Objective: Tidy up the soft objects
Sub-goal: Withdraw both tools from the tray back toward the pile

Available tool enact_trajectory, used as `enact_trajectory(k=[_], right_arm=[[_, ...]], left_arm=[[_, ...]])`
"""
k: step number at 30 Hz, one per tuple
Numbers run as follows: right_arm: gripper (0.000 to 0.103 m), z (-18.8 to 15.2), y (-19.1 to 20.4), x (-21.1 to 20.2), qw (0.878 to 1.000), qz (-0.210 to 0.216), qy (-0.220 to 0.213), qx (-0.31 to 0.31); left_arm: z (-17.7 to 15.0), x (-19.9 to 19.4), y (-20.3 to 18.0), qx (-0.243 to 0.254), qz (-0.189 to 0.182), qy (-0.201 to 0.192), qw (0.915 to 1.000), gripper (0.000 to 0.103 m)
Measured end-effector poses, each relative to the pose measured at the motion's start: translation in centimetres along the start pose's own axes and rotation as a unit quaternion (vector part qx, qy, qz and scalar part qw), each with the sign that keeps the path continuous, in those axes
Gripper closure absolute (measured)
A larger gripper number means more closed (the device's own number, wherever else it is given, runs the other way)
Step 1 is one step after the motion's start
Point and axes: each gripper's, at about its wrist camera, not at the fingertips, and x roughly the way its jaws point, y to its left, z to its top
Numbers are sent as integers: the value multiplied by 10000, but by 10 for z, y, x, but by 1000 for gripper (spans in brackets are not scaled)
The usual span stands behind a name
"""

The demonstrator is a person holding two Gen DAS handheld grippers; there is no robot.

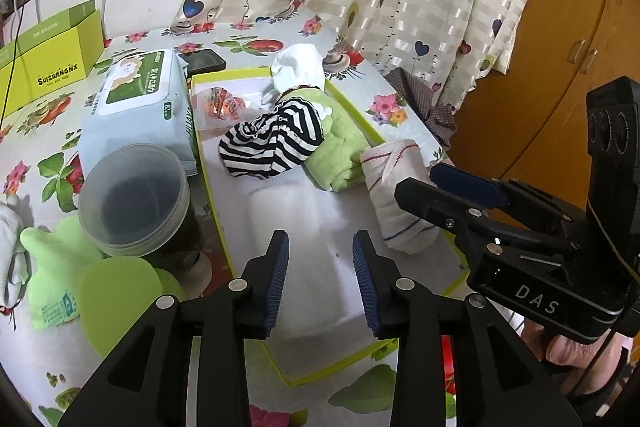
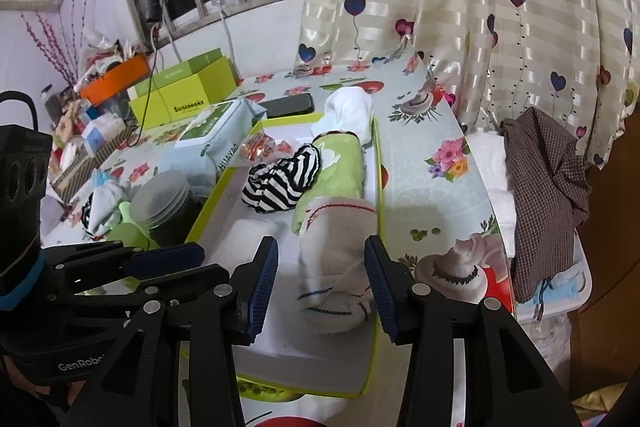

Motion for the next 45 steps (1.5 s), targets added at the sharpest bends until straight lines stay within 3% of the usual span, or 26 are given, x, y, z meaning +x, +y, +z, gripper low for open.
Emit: enact_trajectory(k=[17, 33, 45], right_arm=[[59, 0, 8, -8, 9995, 290, -59, -49], [55, 4, 34, -43, 9994, 109, -280, -155], [45, 4, 80, -63, 9974, 60, -475, -542]], left_arm=[[-4, -11, -1, -2, -134, -28, 9999, 68], [-12, -67, 5, -23, -242, -601, 9979, 68], [-29, -104, 32, -183, 144, -860, 9960, 68]])
